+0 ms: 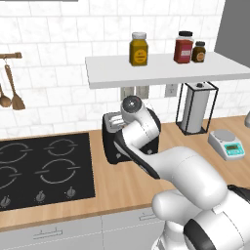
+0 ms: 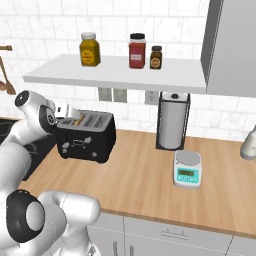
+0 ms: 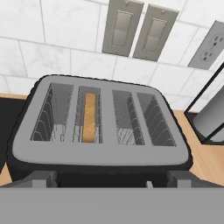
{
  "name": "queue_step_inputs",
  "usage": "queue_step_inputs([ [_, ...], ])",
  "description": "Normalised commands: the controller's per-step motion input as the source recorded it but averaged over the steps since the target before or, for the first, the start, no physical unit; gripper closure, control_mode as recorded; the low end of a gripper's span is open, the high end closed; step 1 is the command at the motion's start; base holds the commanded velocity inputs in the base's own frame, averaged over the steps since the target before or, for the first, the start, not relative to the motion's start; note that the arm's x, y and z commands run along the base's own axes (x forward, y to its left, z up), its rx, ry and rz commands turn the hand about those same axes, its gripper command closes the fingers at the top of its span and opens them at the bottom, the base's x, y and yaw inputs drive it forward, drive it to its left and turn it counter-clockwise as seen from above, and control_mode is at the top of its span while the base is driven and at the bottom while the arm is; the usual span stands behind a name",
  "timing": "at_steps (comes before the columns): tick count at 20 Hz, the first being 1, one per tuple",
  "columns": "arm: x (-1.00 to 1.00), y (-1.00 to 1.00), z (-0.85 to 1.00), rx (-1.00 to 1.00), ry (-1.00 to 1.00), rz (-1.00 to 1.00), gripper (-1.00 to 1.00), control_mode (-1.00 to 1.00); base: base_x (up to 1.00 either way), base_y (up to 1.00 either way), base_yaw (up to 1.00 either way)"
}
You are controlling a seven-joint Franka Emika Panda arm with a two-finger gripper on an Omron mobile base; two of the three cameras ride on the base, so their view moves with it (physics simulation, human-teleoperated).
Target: Start the toaster. Once the lever pops up, take the bread to the plate on the dining counter.
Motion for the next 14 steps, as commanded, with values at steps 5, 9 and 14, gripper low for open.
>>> queue_step_inputs([
  [5,0.0,0.0,0.0,0.0,0.0,0.0,-1.0,-1.0,0.0,0.0,0.0],
  [9,0.0,0.0,0.0,0.0,0.0,0.0,-1.0,-1.0,0.0,0.0,0.0],
  [14,0.0,0.0,0.0,0.0,0.0,0.0,-1.0,-1.0,0.0,0.0,0.0],
])
